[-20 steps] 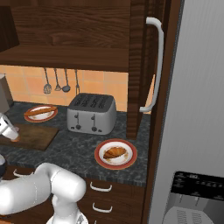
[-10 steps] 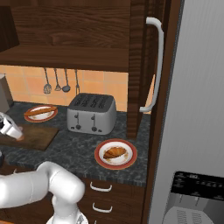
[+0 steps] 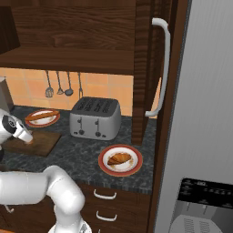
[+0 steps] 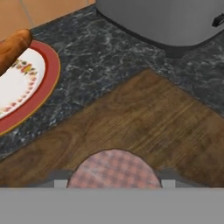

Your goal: From the different types of pastries on the counter, select a croissant and place it on the cutting board. Then retrieve a jar of jam from the cabinet and place it alongside the croissant on the cutting board.

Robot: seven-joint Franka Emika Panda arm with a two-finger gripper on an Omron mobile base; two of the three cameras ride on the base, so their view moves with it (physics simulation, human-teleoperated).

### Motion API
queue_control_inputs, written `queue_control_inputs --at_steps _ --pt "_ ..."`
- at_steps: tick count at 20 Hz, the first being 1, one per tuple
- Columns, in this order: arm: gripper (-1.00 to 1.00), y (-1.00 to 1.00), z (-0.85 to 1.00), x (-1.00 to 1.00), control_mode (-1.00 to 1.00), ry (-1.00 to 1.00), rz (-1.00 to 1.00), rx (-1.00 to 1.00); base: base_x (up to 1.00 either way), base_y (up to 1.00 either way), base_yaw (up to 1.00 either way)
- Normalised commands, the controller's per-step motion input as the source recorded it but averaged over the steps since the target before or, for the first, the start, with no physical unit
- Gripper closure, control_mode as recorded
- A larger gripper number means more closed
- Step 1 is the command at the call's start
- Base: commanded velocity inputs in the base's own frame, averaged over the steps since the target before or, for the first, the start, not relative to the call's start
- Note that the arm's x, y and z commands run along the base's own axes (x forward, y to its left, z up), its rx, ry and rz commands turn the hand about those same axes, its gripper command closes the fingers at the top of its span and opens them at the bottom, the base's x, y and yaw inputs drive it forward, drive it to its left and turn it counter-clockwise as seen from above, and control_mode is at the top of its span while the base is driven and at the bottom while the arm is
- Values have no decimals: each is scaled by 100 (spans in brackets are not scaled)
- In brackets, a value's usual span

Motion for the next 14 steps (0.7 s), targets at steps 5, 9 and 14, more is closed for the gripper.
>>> queue_control_inputs --at_steps 5,9,14 --pt "100 3 -25 15 -100 0 0 0 0 0 0" --pt "100 -8 -28 -2 -100 0 0 0 0 0 0" --pt "100 -27 -10 -21 -100 2 -2 0 0 0 0"
